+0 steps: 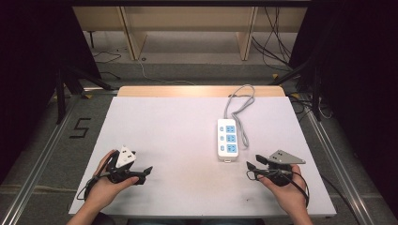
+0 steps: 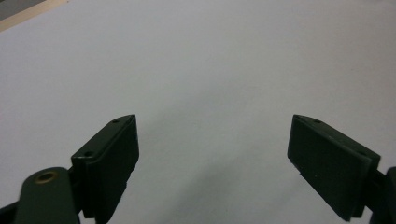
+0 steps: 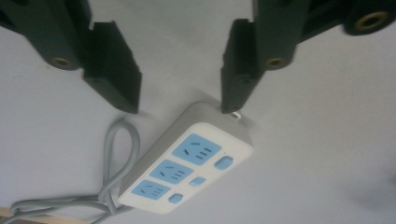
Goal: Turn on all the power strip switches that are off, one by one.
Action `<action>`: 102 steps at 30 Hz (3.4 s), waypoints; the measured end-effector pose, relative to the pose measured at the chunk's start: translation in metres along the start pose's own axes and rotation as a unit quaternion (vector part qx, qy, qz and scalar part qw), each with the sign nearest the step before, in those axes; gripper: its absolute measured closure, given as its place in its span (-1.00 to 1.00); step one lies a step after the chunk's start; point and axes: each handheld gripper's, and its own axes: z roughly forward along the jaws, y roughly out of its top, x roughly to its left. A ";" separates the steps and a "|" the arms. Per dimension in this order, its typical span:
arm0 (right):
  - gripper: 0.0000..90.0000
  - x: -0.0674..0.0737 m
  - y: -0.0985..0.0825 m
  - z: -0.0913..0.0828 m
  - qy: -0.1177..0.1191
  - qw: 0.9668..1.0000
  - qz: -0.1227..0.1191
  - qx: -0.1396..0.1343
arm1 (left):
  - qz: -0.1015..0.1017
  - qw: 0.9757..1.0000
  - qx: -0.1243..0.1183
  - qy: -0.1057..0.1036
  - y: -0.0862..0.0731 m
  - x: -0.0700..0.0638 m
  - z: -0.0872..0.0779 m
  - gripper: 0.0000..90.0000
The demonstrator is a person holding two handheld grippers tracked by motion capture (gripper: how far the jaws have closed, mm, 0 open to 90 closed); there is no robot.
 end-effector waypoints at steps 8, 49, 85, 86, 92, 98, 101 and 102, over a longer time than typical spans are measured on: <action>0.92 0.004 0.003 -0.003 -0.002 1.000 -0.015 0.013 | 0.001 1.000 0.007 0.003 -0.001 -0.002 0.001 -0.62; 1.00 0.002 0.081 0.042 -0.002 0.996 -0.018 0.083 | -0.011 1.000 0.013 0.003 -0.001 -0.001 0.003 -0.59; 1.00 -0.008 0.113 0.076 -0.009 0.994 -0.020 0.110 | -0.011 1.000 0.016 0.007 -0.002 -0.001 0.004 -0.58; 1.00 -0.009 0.114 0.078 -0.009 0.994 -0.020 0.110 | -0.011 1.000 0.016 0.007 -0.002 -0.001 0.004 -0.58; 1.00 -0.011 0.122 0.088 -0.009 0.992 -0.021 0.121 | -0.011 1.000 0.016 0.007 -0.002 -0.001 0.004 -0.58; 1.00 -0.013 0.129 0.096 -0.011 0.992 -0.021 0.124 | -0.011 1.000 0.016 0.007 -0.002 -0.001 0.004 -0.57; 1.00 -0.014 0.134 0.102 -0.013 0.991 -0.022 0.129 | -0.011 1.000 0.016 0.007 -0.002 -0.001 0.004 -0.57; 1.00 -0.014 0.134 0.102 -0.013 0.991 -0.022 0.129 | -0.011 1.000 0.016 0.007 -0.002 -0.001 0.004 -0.57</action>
